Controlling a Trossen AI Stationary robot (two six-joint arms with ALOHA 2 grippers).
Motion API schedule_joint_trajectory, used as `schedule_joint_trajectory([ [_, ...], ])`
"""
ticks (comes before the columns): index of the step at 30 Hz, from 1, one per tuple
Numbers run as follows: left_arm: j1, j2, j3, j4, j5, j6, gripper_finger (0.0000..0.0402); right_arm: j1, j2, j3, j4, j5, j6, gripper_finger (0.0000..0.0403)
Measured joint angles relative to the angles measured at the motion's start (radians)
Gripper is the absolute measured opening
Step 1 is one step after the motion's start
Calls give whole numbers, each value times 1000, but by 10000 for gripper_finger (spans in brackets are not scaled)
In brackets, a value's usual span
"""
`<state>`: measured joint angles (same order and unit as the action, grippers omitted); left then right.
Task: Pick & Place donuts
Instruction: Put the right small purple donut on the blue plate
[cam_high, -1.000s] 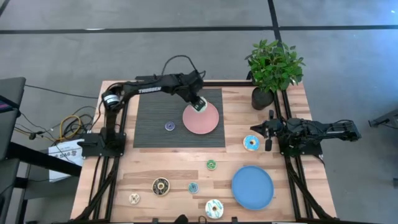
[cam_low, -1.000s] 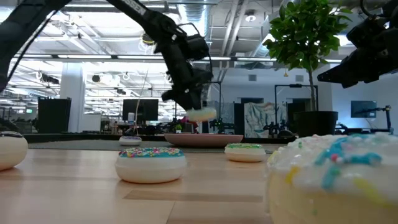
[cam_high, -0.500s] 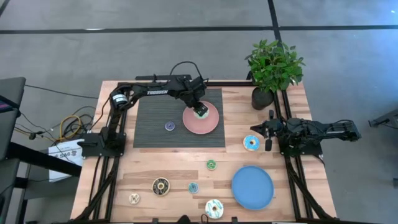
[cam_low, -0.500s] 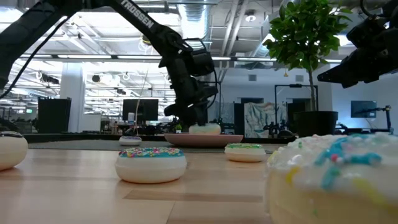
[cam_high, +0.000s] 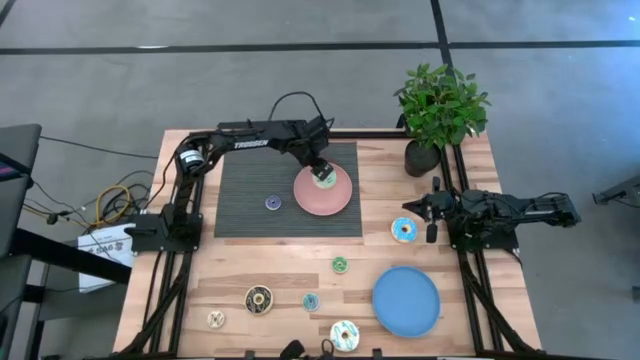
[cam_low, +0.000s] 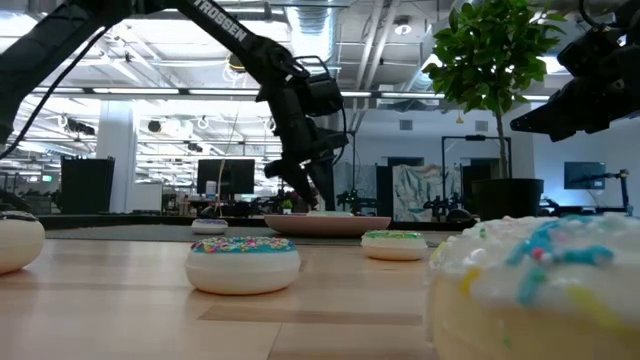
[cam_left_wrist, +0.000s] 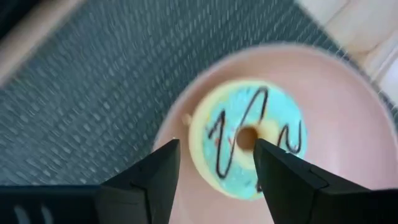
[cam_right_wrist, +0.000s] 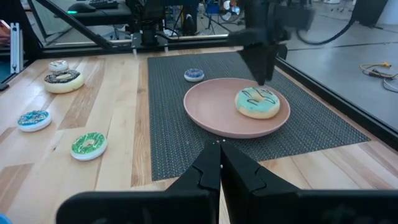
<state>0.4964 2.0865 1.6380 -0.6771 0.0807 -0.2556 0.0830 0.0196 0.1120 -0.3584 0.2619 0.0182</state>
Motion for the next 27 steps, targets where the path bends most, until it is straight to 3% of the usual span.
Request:
schedule_joint_trajectory([
  [6, -13, -47, 100, -130, -16, 8, 197, 0, 0, 0, 0, 0, 0, 1],
  [11, -74, -164, 87, -160, -31, -7, 196, 0, 0, 0, 0, 1, 0, 1],
  [14, -138, -241, 71, -186, -92, -34, 184, 0, 0, 0, 0, 1, 0, 1],
  [21, -326, -379, 12, -210, -240, -130, 109, 0, 0, 0, 0, 0, 0, 1],
  [27, -507, -457, -77, -150, -272, -203, 24, 0, 0, 0, 0, 0, 0, 1],
])
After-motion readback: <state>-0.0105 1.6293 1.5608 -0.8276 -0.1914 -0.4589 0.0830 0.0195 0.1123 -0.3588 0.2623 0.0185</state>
